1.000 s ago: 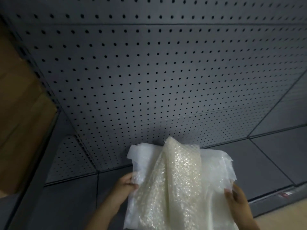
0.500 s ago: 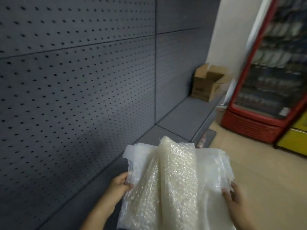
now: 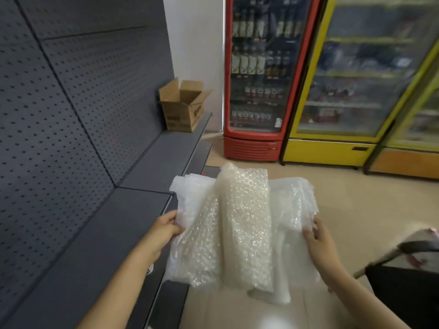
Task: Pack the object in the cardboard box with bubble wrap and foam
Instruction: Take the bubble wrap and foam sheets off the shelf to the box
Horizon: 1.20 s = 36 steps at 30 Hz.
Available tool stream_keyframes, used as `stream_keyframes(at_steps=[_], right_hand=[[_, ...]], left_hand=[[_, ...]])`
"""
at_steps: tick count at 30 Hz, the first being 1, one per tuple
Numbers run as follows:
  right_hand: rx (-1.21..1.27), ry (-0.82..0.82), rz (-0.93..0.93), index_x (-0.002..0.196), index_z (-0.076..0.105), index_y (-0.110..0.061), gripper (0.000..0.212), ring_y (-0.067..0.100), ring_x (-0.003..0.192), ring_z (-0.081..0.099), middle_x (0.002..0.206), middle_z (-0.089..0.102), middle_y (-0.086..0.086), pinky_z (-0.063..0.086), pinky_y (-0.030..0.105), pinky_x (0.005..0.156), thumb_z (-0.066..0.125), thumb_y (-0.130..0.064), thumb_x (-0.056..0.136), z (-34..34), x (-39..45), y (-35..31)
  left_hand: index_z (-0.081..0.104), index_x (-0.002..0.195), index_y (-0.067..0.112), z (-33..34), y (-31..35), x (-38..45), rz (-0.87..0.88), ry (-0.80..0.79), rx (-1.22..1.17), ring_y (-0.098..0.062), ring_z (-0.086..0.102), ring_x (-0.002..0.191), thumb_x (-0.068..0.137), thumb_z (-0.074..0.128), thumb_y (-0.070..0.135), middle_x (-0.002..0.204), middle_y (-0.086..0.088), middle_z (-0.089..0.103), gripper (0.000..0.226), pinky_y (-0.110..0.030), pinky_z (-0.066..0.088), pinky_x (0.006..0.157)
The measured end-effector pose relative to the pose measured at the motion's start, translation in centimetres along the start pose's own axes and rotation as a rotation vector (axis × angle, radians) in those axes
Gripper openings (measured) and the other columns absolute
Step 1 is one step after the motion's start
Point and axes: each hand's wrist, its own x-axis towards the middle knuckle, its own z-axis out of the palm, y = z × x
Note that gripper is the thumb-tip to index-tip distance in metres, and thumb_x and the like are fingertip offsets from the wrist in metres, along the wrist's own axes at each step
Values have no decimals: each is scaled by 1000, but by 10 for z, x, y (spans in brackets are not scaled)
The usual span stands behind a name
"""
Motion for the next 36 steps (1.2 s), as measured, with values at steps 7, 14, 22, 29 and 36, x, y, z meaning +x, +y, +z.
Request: stream_keyframes(at_steps=[7,14,22,29,36], right_hand=[[8,84,59,137,42,-15,39,26,108,61,122,61,8,51,44,92,45,-19,98,-15,17,6],[57,140,94,131,45,-16,33,25,101,64,116,63,7,53,41,87,44,-17,99,3,53,0],[70,181,78,119,50,-21,24,29,92,67,104,68,8,54,47,83,43,-14,97,22,108,-19],[89,186,56,114,48,-23,20,20,80,65,94,66,1,52,35,70,43,-13,97,34,183,-35],[83,144,46,116,50,-19,21,19,75,63,92,66,4,52,34,67,44,-12,97,41,291,-50]], left_hand=[[63,111,15,25,13,40,11,-86,55,-27,65,95,84,51,-18,100,-7,71,44,-37,52,82],[63,100,18,33,39,95,37,-161,117,-19,64,85,87,53,-14,93,0,69,36,-31,50,74],[55,116,17,43,76,162,87,-188,135,-10,59,80,88,51,-16,88,5,63,44,-24,47,74],[55,129,9,54,105,233,70,-195,169,-11,61,85,88,52,-13,93,5,65,47,-25,48,79],[55,129,10,85,137,318,26,-174,163,-22,62,98,88,52,-13,114,-9,66,47,-32,48,90]])
